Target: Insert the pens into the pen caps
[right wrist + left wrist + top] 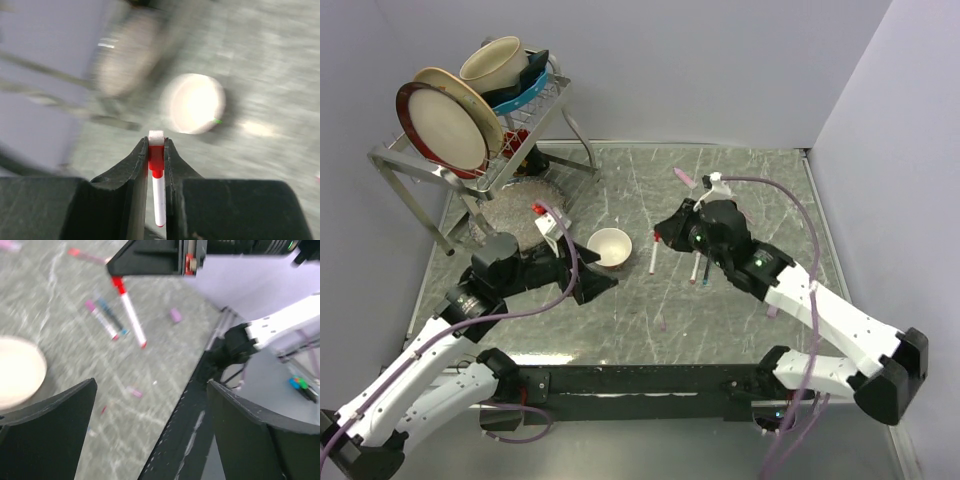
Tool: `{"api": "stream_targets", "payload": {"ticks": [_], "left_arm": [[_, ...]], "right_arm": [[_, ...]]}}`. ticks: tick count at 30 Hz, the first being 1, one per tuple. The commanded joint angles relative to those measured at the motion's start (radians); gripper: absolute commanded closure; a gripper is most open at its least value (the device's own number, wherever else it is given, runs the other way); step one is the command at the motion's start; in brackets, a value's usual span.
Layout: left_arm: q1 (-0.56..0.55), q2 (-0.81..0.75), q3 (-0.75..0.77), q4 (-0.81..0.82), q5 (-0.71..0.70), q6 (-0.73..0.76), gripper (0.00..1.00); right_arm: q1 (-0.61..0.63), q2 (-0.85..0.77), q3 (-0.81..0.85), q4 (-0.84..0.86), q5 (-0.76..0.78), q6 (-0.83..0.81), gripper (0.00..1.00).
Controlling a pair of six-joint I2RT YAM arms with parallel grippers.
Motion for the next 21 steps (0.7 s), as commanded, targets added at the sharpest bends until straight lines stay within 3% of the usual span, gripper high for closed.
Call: {"api": "stream_targets", "payload": {"ticks": [1, 5, 10, 14, 21], "left_arm": [[0.003, -0.049, -0.058, -0.038, -0.138, 0.0, 0.01], [0.003, -0.118, -0.129, -0.016, -0.241, -0.011, 0.01], [0.003, -0.167, -0.127, -0.029, -0.312, 0.029, 0.01], [0.003, -0.179, -0.133, -0.03, -0.32, 0.029, 0.01], [0.003, -0.166, -0.124, -0.042, -0.33, 0.035, 0.01]], "right_arm": [[-0.109, 0.117, 0.053, -0.253, -0.053, -0.109, 1.0], [-0.208, 0.268, 0.085, -0.299, -0.067, -0.151, 1.0], [-0.252, 0.425, 0.139, -0.24, -0.097, -0.122, 1.0], [-0.26, 0.6, 0.209, -0.233, -0.087, -0.091, 0.91], [-0.268, 0.755, 0.304, -0.249, -0.015, -0.051, 0.83]]}}
